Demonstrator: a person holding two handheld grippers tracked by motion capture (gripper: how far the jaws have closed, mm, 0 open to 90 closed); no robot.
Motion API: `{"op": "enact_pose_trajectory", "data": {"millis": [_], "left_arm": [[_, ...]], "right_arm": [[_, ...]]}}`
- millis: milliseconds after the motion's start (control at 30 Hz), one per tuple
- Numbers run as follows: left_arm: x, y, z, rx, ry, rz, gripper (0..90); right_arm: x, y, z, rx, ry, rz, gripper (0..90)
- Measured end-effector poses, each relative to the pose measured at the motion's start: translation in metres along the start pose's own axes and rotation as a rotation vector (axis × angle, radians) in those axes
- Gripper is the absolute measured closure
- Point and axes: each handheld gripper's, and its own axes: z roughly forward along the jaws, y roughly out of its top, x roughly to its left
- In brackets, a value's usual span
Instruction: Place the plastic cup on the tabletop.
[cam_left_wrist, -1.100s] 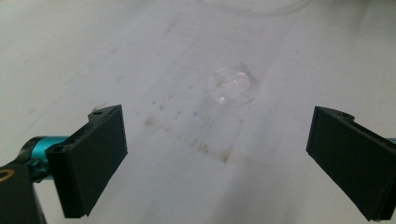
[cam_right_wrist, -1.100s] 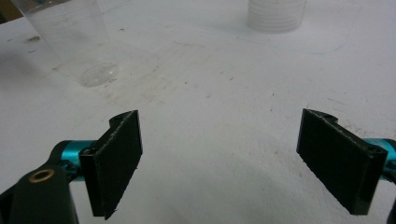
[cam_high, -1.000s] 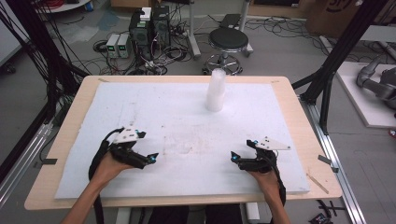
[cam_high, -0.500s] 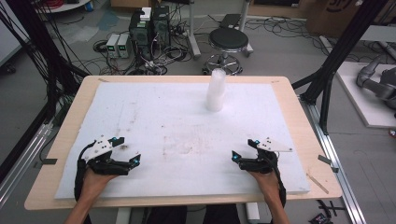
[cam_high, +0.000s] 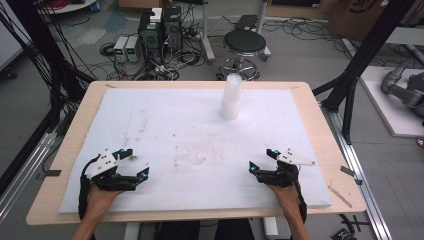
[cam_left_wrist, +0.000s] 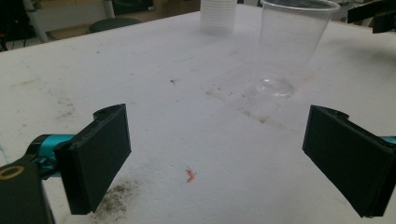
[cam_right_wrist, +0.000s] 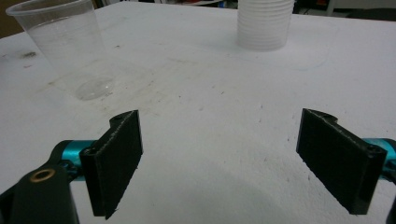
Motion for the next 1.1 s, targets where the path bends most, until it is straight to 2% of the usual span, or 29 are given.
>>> {"op": "enact_pose_trajectory", "data": {"millis": [133,567,1100], "left_arm": [[0.0004,-0.0002,-0.0005,-0.006,0.005,-0.006,7.6],[-0.0026,0.0004,0.0013,0.013,0.019,0.019,7.6],[0.0003,-0.0008,-0.0011,-0.013,0.033,-0.021,7.6]], "right_arm": [[0.0006,0.0,0.0,0.0,0.004,-0.008,14.5],[-0.0027,-0.0009,-0.0024,-0.02,0.022,0.021,14.5],[-0.0035,-0.0011,-0.0026,-0.026,0.02,0.029,14.5]]}}
